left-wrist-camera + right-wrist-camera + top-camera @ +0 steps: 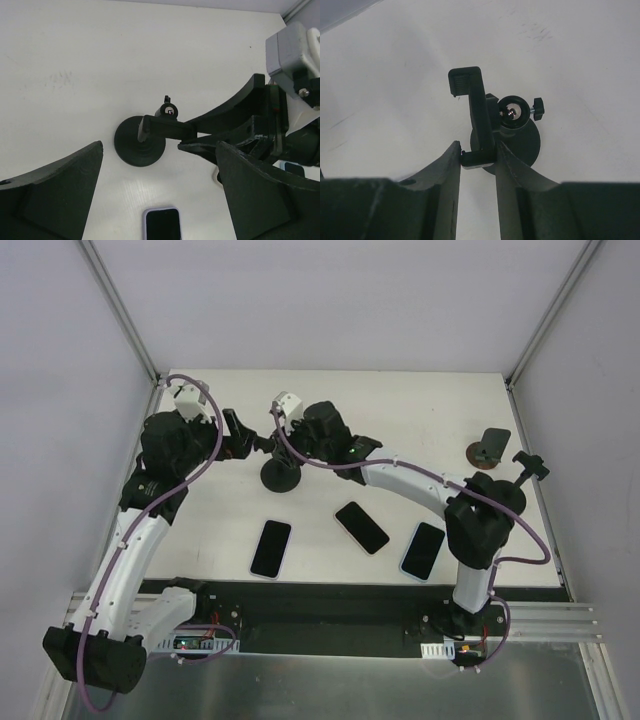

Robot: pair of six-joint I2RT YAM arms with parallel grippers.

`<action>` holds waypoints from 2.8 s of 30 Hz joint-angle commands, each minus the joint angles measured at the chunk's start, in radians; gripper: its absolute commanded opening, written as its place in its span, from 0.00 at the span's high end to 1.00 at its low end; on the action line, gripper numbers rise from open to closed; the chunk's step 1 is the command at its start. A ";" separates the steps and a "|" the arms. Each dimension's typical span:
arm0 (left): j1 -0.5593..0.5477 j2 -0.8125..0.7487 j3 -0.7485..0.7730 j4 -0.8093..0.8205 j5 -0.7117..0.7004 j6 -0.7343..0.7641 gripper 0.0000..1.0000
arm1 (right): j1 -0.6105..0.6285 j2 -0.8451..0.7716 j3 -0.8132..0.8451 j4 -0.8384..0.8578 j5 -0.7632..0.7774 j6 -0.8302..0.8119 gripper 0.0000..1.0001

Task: Place the phone on the phone stand

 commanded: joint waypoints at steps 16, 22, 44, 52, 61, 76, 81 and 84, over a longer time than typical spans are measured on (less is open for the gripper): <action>0.275 0.311 -0.035 0.268 0.658 -0.324 0.21 | -0.253 0.061 0.243 -0.437 -0.688 -0.391 0.99; 0.277 0.324 -0.041 0.267 0.642 -0.315 0.16 | -0.251 0.054 0.223 -0.444 -0.647 -0.416 0.47; -0.015 0.080 -0.153 -0.256 0.032 -0.218 0.04 | -0.239 -0.554 -0.320 -0.402 -0.022 0.300 0.03; -0.300 0.162 -0.161 -0.465 -0.144 -0.183 0.02 | -0.241 -0.743 -0.543 -0.289 -0.050 0.414 0.03; -0.498 0.383 -0.144 -0.486 -0.276 -0.226 0.01 | -0.213 -0.778 -0.555 -0.368 -0.038 0.433 0.03; -0.525 0.546 -0.190 -0.396 -0.238 -0.250 0.02 | -0.139 -0.768 -0.538 -0.393 0.024 0.457 0.04; -0.525 0.563 -0.202 -0.374 -0.206 -0.257 0.05 | -0.119 -0.756 -0.546 -0.410 0.084 0.455 0.03; -0.525 0.574 -0.218 -0.361 -0.195 -0.269 0.05 | -0.118 -0.745 -0.543 -0.417 0.122 0.465 0.03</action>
